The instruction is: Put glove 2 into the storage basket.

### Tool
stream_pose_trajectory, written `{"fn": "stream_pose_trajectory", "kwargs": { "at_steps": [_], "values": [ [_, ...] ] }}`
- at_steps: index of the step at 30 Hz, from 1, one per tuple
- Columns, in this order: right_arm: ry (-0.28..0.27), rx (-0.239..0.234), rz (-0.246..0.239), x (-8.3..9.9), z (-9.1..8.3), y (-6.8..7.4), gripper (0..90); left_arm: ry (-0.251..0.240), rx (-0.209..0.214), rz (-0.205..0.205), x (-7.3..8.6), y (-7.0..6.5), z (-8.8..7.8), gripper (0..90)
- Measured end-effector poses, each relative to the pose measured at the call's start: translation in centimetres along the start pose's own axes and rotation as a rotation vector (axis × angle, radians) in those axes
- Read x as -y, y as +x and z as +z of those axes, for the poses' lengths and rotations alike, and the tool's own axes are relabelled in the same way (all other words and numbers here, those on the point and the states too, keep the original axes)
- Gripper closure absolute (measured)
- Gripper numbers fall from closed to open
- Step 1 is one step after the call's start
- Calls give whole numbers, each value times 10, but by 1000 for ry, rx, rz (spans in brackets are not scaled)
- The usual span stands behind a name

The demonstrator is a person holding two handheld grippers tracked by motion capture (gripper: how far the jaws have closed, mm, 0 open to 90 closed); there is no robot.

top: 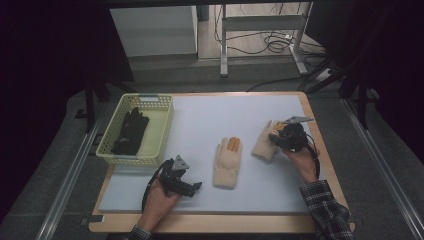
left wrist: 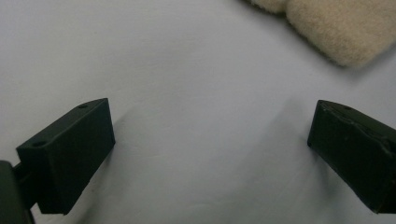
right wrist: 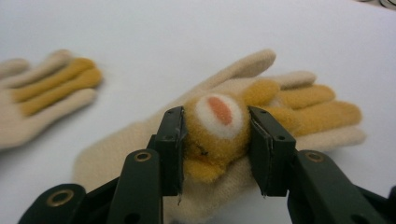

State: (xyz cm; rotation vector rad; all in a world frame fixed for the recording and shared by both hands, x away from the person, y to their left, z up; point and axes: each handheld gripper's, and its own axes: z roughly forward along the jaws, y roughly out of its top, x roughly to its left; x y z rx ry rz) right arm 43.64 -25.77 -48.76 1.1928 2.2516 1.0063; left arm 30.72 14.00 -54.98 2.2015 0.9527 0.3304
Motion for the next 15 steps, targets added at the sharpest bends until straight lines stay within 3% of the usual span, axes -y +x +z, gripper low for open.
{"fn": "stream_pose_trajectory", "kwargs": {
  "at_steps": [6,15],
  "values": [
    [-25,-48,-39,-9,-19,18,584,0,0,0,0,0,0,7],
    [-78,-168,-74,-24,-43,53,581,0,-1,2,0,0,0,7]
  ]
}}
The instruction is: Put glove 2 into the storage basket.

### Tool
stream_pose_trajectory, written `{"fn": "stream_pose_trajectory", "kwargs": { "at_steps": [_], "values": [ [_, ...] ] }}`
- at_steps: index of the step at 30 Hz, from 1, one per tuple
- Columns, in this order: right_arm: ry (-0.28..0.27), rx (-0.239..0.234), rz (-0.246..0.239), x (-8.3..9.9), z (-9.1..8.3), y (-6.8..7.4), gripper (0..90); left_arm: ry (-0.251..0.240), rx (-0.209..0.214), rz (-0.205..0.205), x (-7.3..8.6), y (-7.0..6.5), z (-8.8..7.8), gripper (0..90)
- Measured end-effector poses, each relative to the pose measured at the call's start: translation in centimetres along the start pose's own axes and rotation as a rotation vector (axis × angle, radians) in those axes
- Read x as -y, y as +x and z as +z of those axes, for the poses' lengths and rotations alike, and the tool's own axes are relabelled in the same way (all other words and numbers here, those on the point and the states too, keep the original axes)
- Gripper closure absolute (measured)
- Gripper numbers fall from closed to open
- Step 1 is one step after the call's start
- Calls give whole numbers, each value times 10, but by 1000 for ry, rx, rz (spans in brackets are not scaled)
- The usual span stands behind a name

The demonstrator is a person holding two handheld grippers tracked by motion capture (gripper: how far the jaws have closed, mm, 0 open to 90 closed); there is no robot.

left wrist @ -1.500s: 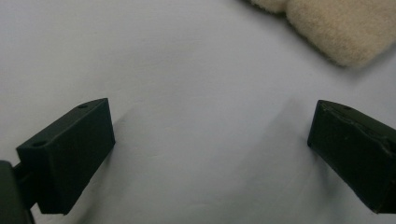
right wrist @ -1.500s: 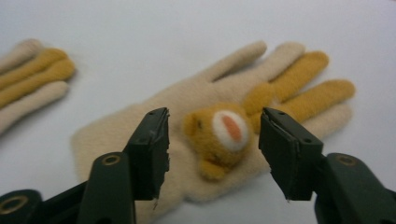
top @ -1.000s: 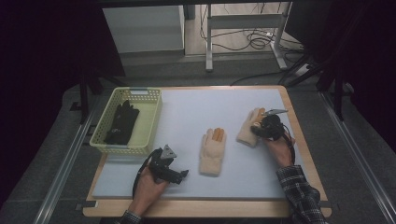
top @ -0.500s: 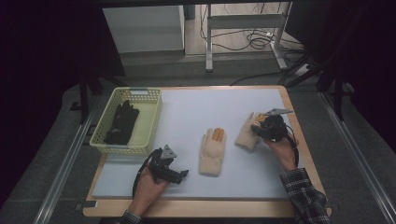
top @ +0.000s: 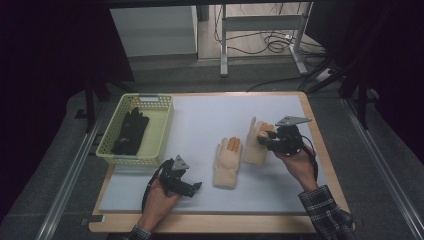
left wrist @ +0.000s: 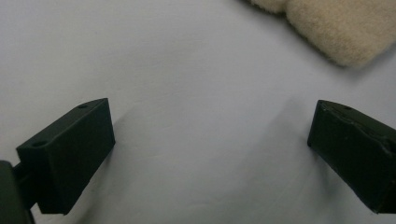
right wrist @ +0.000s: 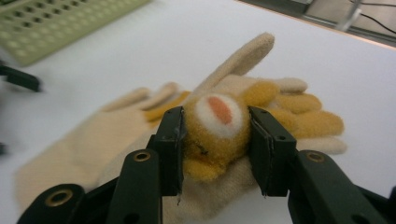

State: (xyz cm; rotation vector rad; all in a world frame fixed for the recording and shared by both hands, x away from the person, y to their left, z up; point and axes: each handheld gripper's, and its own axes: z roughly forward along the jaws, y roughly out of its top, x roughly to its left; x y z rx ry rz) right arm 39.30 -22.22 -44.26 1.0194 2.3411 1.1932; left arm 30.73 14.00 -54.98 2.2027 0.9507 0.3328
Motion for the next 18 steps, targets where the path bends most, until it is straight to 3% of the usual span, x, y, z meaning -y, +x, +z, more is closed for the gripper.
{"fn": "stream_pose_trajectory", "kwargs": {
  "at_steps": [8,15,18],
  "values": [
    [-14,-109,-44,-11,5,37,576,-2,0,-3,0,0,0,7],
    [4,-179,-71,-15,27,64,573,-2,0,-2,0,0,0,7],
    [18,-188,-80,-13,37,71,571,-3,0,-6,0,0,0,7]
  ]
}}
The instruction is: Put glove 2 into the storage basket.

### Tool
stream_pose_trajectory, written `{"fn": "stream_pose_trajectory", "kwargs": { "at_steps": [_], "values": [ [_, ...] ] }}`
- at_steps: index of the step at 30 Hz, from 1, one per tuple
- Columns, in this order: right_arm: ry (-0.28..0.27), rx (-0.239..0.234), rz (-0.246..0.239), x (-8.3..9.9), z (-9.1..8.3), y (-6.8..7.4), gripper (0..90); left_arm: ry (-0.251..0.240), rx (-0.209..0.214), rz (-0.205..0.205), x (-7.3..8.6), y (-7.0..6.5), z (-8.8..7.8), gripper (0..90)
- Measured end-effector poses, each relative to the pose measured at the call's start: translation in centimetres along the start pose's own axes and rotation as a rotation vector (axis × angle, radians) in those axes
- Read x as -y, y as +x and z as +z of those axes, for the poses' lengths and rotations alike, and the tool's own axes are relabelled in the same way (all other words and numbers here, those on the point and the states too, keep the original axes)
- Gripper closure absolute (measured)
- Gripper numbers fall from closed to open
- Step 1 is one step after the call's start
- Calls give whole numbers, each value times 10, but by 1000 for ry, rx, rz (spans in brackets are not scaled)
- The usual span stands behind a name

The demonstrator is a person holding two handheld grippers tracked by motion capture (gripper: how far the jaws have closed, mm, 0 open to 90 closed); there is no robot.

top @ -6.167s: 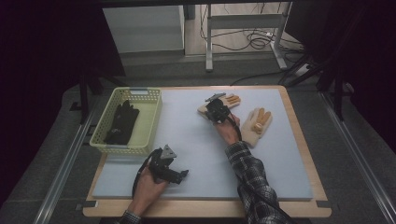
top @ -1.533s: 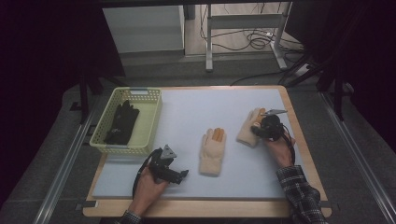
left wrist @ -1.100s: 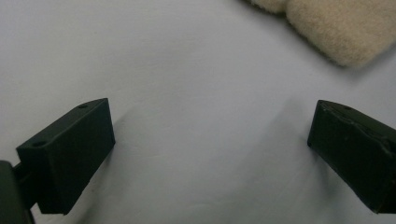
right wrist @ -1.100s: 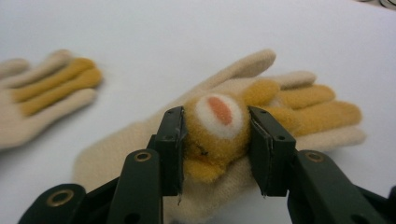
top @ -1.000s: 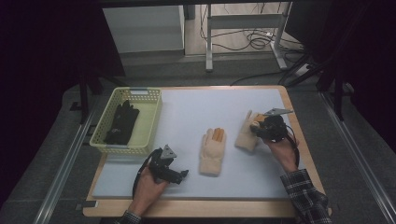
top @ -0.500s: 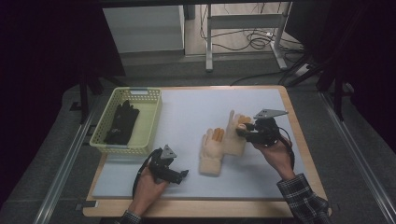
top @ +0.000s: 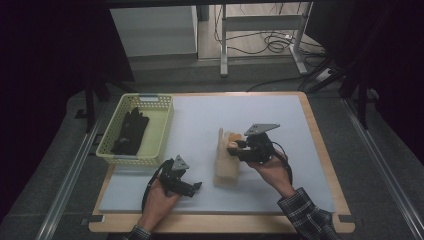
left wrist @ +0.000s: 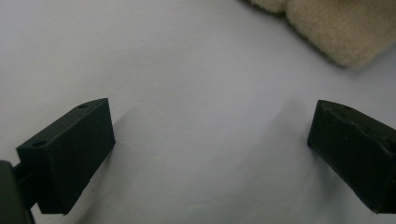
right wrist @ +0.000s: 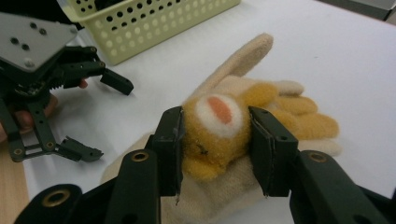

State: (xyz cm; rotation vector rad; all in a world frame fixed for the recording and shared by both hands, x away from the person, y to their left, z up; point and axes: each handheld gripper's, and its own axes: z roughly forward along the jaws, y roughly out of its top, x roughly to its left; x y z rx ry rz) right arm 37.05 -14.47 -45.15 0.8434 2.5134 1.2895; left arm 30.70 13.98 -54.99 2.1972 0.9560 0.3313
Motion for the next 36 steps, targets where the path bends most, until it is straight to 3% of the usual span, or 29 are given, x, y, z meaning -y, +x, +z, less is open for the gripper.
{"fn": "stream_pose_trajectory", "kwargs": {
  "at_steps": [5,10,15,18,22,28,30,36],
  "values": [
    [34,3,-9,10,17,5,565,-1,-1,3,0,0,0,7],
    [67,54,-57,22,26,7,531,0,0,2,0,0,0,7],
    [117,73,-94,33,34,8,471,1,0,4,0,0,0,7],
    [120,63,-75,40,38,7,442,1,0,3,0,0,0,7],
    [124,53,-72,36,34,5,402,1,0,5,0,0,0,7],
    [81,63,-55,27,11,-4,378,0,0,0,0,0,0,7],
    [80,61,-35,29,7,-7,400,0,0,3,0,0,0,7],
    [115,56,-6,48,0,-16,675,1,0,5,0,0,0,7]
  ]
}}
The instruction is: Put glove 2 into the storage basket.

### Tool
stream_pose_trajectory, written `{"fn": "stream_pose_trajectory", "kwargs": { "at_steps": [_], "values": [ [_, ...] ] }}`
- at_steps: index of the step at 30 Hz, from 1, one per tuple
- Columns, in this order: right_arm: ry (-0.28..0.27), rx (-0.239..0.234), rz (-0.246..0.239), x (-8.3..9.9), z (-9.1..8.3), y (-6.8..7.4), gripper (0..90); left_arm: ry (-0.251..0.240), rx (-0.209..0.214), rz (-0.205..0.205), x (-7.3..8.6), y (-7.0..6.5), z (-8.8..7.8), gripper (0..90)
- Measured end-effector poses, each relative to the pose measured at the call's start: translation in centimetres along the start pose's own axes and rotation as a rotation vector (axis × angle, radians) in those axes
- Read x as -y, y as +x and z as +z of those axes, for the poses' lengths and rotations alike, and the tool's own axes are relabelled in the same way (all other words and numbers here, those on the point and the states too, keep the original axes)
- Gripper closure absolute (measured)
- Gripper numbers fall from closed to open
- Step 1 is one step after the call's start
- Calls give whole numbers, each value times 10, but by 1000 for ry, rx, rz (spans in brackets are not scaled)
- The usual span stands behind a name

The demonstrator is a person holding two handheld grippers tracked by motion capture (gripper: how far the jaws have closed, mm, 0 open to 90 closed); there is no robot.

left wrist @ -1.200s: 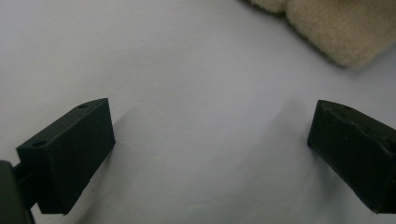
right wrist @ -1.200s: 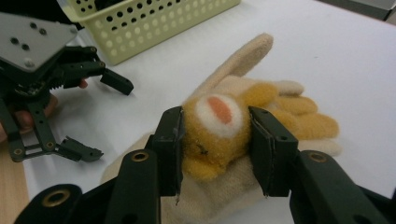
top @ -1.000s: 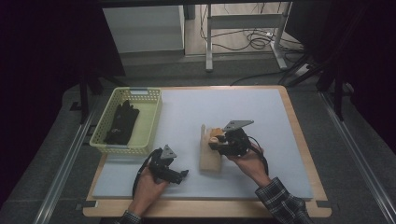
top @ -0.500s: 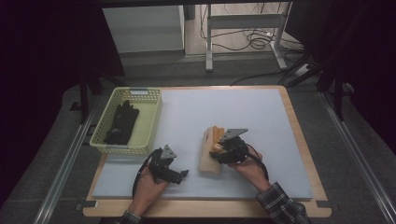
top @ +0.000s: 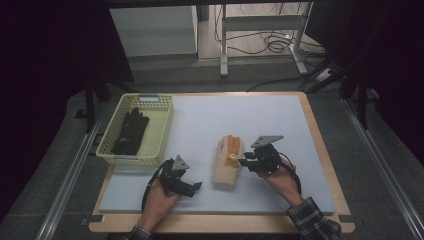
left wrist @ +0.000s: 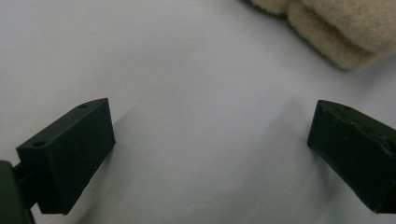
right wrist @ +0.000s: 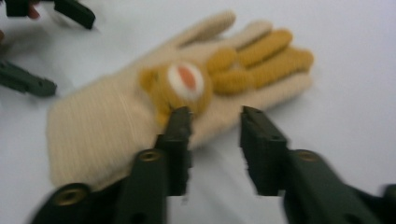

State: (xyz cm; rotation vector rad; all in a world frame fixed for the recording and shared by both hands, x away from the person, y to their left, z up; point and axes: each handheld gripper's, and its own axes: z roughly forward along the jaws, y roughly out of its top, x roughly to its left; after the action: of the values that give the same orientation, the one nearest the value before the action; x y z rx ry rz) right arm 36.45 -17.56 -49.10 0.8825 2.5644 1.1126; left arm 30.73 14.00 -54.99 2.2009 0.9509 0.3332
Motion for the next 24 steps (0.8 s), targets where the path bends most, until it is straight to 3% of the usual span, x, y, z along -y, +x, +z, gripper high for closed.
{"fn": "stream_pose_trajectory", "kwargs": {
  "at_steps": [3,7,16,24],
  "values": [
    [17,0,0,9,0,0,798,0,1,-2,0,0,0,7],
    [17,-30,-19,17,-1,4,876,0,1,-2,0,0,0,7],
    [58,-88,-78,28,13,27,886,0,1,-2,0,0,0,7],
    [45,-103,-69,24,27,32,884,0,1,-3,0,0,0,7]
  ]
}}
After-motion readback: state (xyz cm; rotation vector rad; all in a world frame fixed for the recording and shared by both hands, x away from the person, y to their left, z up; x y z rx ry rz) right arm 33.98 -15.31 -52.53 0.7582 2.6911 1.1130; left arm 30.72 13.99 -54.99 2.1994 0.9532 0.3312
